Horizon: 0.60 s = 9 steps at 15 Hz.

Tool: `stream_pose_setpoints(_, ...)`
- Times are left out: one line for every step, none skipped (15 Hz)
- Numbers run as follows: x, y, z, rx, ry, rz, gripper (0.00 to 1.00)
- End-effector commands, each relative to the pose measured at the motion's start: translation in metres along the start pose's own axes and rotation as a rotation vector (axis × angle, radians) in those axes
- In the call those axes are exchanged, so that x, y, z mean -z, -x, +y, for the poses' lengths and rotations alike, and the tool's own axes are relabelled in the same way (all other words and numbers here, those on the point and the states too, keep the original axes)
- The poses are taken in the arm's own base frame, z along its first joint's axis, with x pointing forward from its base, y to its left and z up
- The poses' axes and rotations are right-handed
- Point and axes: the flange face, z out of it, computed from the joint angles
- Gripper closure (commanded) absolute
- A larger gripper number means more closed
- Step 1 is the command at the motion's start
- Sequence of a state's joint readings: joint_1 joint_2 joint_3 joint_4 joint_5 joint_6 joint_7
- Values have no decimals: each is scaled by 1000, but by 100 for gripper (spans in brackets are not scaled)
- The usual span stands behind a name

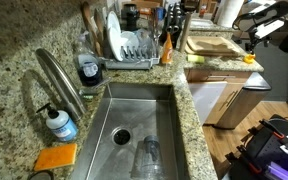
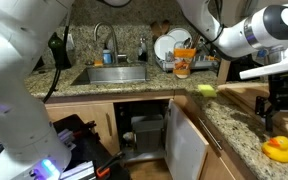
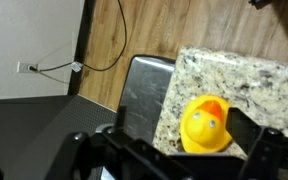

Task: Use the sponge to clean the smaller part of the base top near the edge, pick up the duck plush toy , put it in the sink and open the tap

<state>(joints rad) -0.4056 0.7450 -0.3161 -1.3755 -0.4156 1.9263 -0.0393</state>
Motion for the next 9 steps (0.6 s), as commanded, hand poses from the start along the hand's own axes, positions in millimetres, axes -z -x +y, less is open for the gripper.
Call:
stream_pose_setpoints(-3,-14,9,-54,-109,124,0)
stream_pose_setpoints(-7,-18,14,-68,-140,149,0)
stream_pose_setpoints(-14,-20,19,-87,-164,145,0)
stream_pose_setpoints(-23,-19,25,-106,-189,125,0)
stream_pose_setpoints(-36,-16,34,-113,-196,75,0)
stream_pose_setpoints(-16,-12,21,-105,-159,101,0)
stream_pose_setpoints(-26,-12,27,-115,-170,89,0)
stream_pose_setpoints(-34,-12,32,-121,-175,83,0)
stream_pose_setpoints(-38,-13,34,-124,-176,79,0)
